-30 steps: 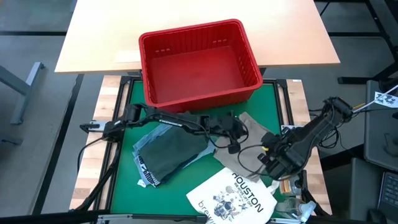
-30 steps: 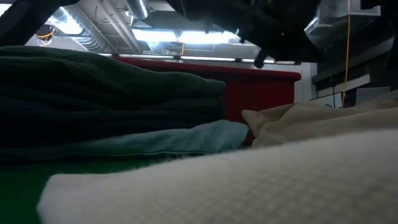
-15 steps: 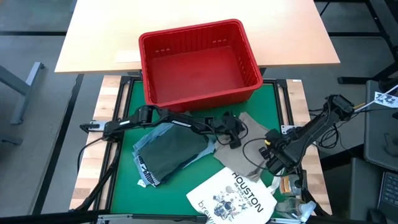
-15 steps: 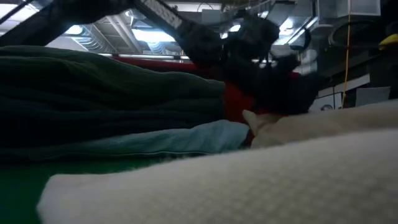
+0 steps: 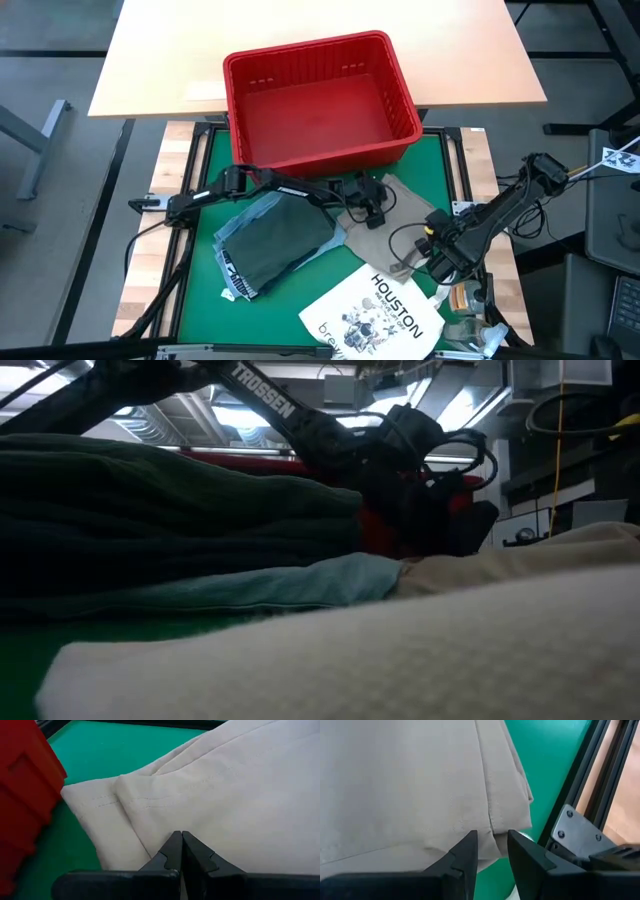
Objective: Fold Laundry from Bin
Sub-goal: Stack the light brown shorts on top of the dark green shirt
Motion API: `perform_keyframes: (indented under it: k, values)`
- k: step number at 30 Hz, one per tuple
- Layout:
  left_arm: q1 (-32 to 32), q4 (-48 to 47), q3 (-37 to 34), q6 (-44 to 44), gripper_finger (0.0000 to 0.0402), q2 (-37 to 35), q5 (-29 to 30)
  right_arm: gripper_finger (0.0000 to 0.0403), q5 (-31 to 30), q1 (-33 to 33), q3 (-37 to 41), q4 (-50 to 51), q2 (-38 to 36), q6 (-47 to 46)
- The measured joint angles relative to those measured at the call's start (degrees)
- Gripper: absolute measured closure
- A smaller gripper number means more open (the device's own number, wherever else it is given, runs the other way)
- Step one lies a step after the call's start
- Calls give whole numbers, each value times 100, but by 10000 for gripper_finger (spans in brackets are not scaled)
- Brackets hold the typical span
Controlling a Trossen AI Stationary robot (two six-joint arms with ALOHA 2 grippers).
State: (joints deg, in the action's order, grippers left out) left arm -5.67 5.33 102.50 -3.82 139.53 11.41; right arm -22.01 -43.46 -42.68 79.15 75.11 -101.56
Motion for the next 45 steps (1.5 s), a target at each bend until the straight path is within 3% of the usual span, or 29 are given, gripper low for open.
perform_keyframes:
  k: [8, 13, 19, 24, 32, 40, 45]
  values:
    - [86, -22, -2, 120, 402, -587, -34, 297, 178, -7, -612, 486, 2, 138]
    - [374, -1, -2, -175, 402, -783, -735, 297, -341, -2, -1229, 975, 0, 152]
    - [947, 48, -2, -644, 402, -743, -1112, 297, -861, -2, -1312, 467, 0, 155]
    - [1487, 6, -2, -613, 402, -715, -829, 297, -892, -2, -1028, -471, 0, 333]
    - [2039, -58, -2, -417, 402, -630, 715, 297, -1103, -2, -356, -2069, 0, 601]
    - [2068, 93, 0, -495, 402, -40, 682, 297, -992, -2, 113, -2834, 4, 591]
    - [2104, 83, 0, -506, 402, 288, 296, 297, -989, -2, 356, -3000, 11, 543]
